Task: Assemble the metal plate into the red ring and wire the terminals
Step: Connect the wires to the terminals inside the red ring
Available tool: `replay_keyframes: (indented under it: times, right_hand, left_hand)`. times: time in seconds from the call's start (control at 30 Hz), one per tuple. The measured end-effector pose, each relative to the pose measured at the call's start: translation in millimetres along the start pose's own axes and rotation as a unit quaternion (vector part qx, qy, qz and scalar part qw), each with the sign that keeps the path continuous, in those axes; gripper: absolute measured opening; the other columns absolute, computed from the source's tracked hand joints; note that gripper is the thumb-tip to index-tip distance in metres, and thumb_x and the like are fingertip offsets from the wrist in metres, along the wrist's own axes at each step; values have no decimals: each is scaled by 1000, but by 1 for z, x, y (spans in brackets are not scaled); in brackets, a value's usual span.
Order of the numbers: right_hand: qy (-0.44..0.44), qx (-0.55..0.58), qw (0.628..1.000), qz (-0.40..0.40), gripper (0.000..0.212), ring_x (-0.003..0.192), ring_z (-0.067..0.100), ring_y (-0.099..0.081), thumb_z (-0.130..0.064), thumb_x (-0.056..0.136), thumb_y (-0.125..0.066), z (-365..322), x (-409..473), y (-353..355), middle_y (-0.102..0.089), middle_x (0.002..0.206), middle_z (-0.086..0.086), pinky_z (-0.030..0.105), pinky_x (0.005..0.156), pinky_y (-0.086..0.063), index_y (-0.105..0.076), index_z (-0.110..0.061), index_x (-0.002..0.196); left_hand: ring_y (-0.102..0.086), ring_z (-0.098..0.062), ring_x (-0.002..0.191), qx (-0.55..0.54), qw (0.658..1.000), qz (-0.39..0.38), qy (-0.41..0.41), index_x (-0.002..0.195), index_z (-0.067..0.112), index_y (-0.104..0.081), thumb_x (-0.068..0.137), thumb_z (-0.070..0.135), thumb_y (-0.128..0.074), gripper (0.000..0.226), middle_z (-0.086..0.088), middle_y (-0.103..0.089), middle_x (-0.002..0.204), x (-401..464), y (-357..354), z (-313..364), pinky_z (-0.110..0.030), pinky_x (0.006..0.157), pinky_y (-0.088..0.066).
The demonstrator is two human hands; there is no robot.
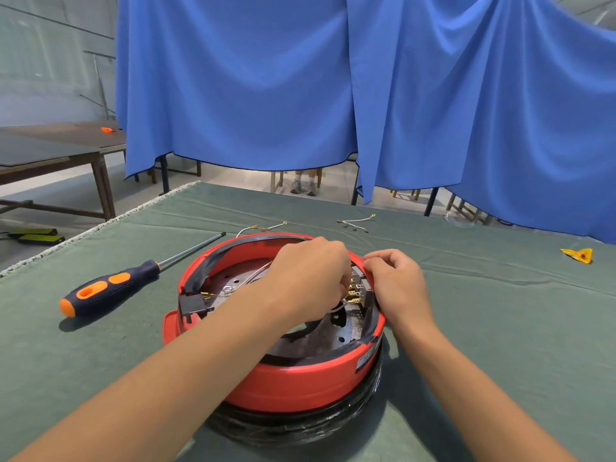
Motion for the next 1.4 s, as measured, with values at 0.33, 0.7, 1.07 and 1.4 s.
replay_keyframes:
  times: [0.33, 0.7, 1.07, 1.4]
  right_hand:
    - [-23, 5, 1000, -12, 19, 88, 22, -62, -11, 85, -53, 2, 0, -2, -67, 83, -1, 43, 83, -51, -62, -22, 74]
    - [-8, -18, 1000, -10, 17, 90, 21, -61, -14, 86, -52, -2, -2, -1, -67, 89, 0, 39, 80, -49, -63, -22, 77]
    - [63, -125, 989, 44, 11, 85, 16, -54, -17, 87, -49, -22, -10, 13, -59, 85, -8, 30, 70, -38, -58, -24, 85]
    - [59, -134, 986, 78, 17, 77, 18, -52, -16, 86, -50, -20, -10, 21, -56, 70, -16, 29, 66, -33, -60, -25, 75]
  left_hand:
    - [-61, -27, 86, 15, 1000, 5, -7, 86, 21, -71, 85, 18, -59, 13, -2, -67, 88, 0, -1, 3, -31, 62, -41]
    - [-59, -27, 86, 7, 1000, 16, -18, 87, 23, -70, 86, 20, -57, 13, -1, -66, 89, 0, 1, 8, -30, 63, -37]
    - [-46, -25, 70, 36, 999, 21, -27, 71, 21, -49, 85, 16, -56, 16, 3, -42, 65, 2, 1, 11, -30, 53, -29]
    - [-44, -23, 69, 40, 998, 31, -21, 78, 20, -57, 86, 18, -57, 9, 4, -42, 67, 5, 4, 11, -27, 46, -21]
Point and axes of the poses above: each hand's wrist, its own x-axis towards the middle knuckle, its own y-axis out of the back of the hand, z = x × y, the point moved 10 cm from there along x, towards the middle knuckle
